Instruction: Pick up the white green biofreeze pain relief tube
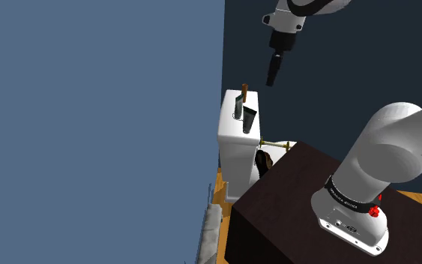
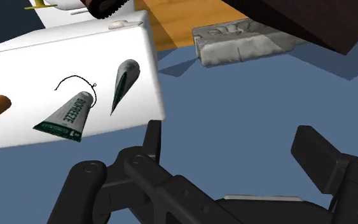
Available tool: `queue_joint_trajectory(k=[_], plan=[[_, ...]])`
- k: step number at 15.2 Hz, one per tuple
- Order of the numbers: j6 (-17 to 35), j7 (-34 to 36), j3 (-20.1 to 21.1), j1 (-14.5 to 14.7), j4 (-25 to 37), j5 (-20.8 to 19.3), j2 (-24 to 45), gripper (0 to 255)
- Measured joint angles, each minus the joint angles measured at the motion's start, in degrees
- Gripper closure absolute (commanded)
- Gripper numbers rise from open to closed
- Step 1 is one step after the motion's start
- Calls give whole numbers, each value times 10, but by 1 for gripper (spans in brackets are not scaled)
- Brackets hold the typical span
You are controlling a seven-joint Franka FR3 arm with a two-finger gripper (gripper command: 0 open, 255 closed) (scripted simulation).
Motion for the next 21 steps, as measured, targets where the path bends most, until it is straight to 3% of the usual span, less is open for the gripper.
queue_joint_trajectory(k=[6,10,15,21], plan=[[92,-167,-74,24,22,-17,109,0],[150,-290,-121,46,61,0,205,0],[203,-445,-152,69,131,62,335,0],[239,-632,-143,52,227,150,481,0]])
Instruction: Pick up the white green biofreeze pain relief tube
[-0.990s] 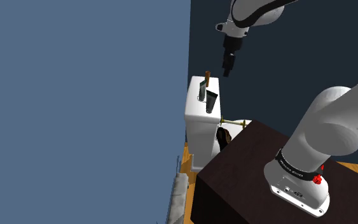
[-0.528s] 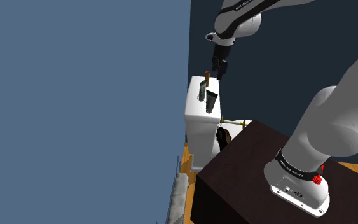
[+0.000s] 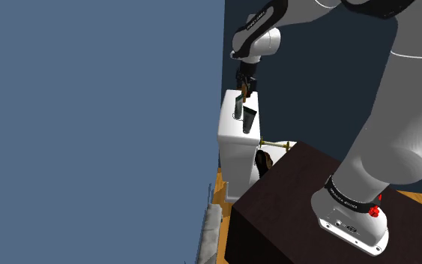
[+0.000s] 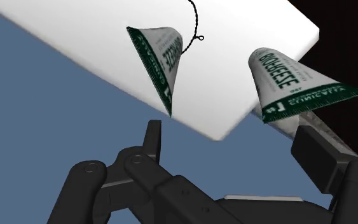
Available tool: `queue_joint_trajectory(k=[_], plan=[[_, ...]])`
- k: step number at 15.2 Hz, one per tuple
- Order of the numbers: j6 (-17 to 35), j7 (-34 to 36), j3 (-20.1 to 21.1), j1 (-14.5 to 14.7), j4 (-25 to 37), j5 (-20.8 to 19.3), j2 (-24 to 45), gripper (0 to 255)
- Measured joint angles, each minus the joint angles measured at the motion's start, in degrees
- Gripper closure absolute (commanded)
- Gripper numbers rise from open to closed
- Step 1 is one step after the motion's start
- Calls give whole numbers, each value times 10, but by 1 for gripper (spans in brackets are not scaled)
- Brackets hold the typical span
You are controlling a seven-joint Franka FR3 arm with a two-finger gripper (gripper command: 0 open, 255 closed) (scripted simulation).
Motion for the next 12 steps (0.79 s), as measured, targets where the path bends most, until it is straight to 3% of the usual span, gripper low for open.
queue_joint_trajectory(k=[4,12], plan=[[7,-93,28,-25,74,39,86,0],[47,-124,47,-39,81,67,135,0]])
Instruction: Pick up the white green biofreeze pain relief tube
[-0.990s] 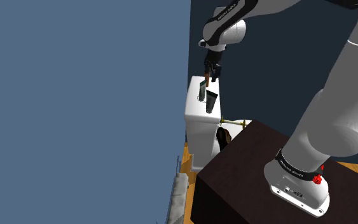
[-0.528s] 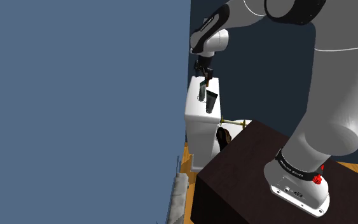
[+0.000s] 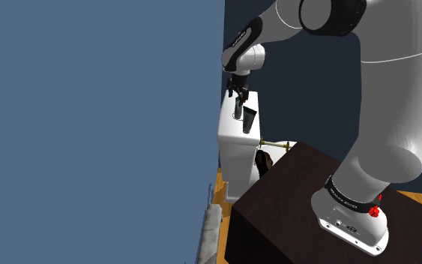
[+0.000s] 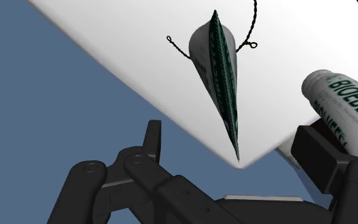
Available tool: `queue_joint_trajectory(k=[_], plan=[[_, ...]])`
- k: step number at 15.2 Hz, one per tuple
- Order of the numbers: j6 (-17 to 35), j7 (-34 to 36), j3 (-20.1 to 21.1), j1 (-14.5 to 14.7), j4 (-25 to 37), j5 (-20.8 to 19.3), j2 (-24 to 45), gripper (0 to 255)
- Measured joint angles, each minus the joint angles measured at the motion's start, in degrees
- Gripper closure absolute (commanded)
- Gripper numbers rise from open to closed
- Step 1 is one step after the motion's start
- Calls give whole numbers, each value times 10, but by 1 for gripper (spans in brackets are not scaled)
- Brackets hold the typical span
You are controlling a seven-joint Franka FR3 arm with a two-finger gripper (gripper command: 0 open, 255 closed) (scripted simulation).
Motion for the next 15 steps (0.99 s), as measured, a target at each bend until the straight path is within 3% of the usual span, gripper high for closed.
queue_joint_trajectory(k=[1,15], plan=[[2,-1,1,-1,0,1,2,255],[-13,5,-5,3,1,-7,-12,255]])
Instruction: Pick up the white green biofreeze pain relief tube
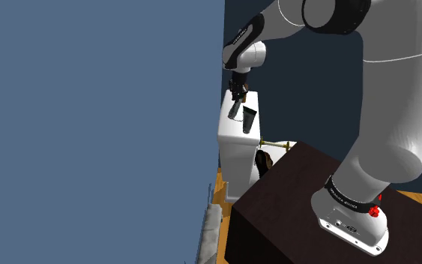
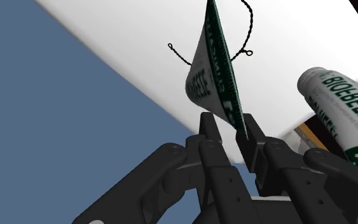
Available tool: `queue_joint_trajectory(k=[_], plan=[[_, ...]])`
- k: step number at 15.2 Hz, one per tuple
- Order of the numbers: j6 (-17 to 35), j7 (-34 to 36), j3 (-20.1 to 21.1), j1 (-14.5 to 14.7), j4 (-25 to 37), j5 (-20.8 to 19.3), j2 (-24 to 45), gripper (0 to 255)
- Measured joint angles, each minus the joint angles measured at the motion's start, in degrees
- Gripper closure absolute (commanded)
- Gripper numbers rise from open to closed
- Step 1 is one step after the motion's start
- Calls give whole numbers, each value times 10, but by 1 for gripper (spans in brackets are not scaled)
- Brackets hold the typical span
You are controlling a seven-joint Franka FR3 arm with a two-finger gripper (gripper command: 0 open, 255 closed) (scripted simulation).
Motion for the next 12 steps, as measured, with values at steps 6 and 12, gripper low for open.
queue_joint_trajectory(k=[6,12], plan=[[-35,14,-11,8,7,-20,-30,255],[-68,27,-19,14,17,-37,-56,255]])
